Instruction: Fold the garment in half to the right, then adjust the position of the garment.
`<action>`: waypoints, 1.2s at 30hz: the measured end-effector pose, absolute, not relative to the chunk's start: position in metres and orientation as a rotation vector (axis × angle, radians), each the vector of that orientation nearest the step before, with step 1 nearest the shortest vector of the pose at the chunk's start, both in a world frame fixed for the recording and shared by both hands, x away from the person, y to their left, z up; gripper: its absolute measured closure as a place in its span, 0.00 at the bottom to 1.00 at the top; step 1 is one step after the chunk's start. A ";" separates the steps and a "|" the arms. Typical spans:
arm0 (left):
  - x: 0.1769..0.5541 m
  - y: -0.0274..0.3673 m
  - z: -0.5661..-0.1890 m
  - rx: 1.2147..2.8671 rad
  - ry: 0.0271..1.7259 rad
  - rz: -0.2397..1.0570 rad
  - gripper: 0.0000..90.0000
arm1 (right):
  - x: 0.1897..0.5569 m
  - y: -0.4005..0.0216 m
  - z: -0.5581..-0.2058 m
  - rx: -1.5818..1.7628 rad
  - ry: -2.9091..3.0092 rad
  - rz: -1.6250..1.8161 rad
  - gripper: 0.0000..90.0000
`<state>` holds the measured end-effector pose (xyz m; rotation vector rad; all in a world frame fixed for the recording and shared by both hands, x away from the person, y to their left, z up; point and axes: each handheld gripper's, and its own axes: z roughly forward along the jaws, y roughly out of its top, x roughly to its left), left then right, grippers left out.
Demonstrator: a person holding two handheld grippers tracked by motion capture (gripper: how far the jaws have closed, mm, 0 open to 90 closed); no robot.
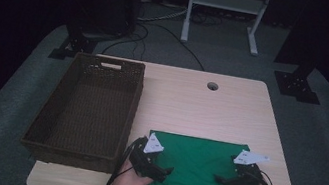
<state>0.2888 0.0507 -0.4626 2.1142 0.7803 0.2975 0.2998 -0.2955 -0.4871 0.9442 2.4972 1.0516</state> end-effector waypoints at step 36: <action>0.313 0.035 -0.482 2.185 0.892 0.370 0.01 | 0.288 -0.322 -0.488 0.999 2.458 1.036 0.00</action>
